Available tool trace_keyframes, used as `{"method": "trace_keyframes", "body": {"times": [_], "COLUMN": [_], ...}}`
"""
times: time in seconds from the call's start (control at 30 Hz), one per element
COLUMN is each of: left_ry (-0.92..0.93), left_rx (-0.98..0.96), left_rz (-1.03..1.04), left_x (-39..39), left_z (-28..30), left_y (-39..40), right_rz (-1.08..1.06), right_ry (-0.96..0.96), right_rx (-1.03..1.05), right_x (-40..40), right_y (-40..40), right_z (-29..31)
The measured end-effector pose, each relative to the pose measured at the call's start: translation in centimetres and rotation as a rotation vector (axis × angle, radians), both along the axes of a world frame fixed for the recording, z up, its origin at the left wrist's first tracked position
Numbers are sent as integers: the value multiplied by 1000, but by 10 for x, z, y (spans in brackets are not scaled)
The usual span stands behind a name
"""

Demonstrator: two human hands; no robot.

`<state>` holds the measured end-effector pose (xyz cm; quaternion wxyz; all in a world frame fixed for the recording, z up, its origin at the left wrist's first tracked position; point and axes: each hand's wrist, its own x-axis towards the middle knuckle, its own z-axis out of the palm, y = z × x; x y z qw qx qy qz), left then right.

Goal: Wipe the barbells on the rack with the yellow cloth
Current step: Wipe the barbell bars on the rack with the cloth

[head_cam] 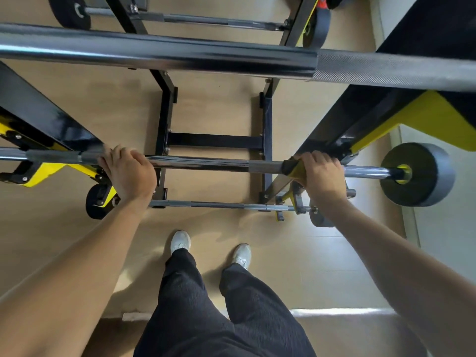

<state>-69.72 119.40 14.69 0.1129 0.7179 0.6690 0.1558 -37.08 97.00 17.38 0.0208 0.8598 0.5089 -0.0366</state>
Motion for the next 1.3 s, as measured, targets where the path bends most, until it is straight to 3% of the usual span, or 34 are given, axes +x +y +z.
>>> {"method": "trace_keyframes", "body": {"times": [0.1, 0.23, 0.33, 0.4, 0.47, 0.6, 0.67, 0.73, 0.8, 0.87, 0.97, 1.1, 1.2, 1.3], "left_ry": [-172, -535, -776, -928, -948, -934, -902, -893, -882, -880, -896, -970, -1052, -1118], "left_rx": [19, 11, -275, -465, -499, -542, -602, -663, -697, -716, -732, -703, -631, -539], "left_rz": [20, 115, 274, 448, 506, 484, 459, 412, 374, 370, 356, 267, 329, 368], "left_x": [13, 42, 52, 55, 57, 59, 56, 55, 52, 44, 21, -18, -54, -83], "left_z": [-2, 10, 6, 8, 13, 18, 18, 19, 19, 16, 10, 7, 1, -1], "left_y": [-27, -81, -93, -88, -82, -75, -75, -77, -79, -79, -75, -62, -44, -39], "right_rz": [17, -62, -181, -277, -424, -920, -1213, -1332, -1323, -1286, -1206, -874, -635, -573], "right_ry": [-108, -69, 47, 196, 410, 780, 1095, 1377, 1542, 1582, 1636, 1867, 1877, 1802], "right_rx": [158, 225, 366, 531, 714, 948, 1053, 1112, 1153, 1088, 832, 502, 390, 373], "right_x": [-17, -28, -41, -59, -77, -97, -100, -105, -117, -136, -185, -273, -315, -331], "right_y": [-22, -36, -28, -21, -10, 21, 36, 47, 61, 81, 113, 151, 164, 159], "right_z": [-15, -38, -42, -38, -32, -16, -3, 5, 9, 9, 7, 6, 4, -6]}}
